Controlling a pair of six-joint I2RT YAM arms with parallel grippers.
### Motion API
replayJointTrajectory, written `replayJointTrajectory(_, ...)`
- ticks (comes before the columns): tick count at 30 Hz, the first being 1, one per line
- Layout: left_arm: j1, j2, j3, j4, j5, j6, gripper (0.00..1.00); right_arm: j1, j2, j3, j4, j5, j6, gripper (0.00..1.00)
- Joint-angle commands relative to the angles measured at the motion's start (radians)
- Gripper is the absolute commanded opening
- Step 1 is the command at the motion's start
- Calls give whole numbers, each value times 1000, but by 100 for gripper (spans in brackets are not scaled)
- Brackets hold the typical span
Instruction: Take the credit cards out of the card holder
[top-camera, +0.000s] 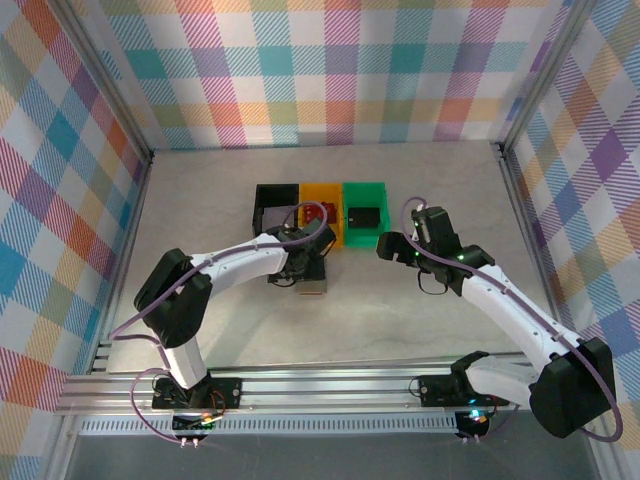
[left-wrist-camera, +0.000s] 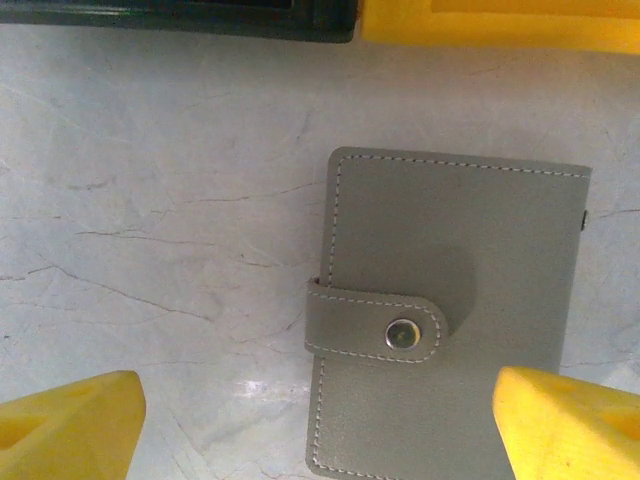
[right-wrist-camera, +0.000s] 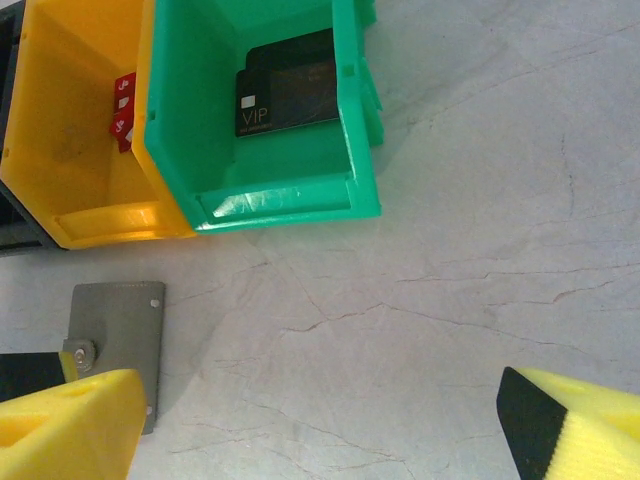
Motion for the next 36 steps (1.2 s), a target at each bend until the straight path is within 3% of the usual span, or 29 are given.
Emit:
replayJointTrajectory(1,-8,28,23,-18,-4,15,89,1,-12,-2,2,-12,-12,91)
replayJointTrajectory(11,-7,88,85,-37,-3,36,84,1,-16,0,0,-16,-15,90)
replayJointTrajectory(20,5,94,54,-16,10,31,74,1,-15,-3,3,-24,-13,90)
replayJointTrajectory(36,5,111,17,16,28,29,66,0,-10,-2,3,-24,-13,90)
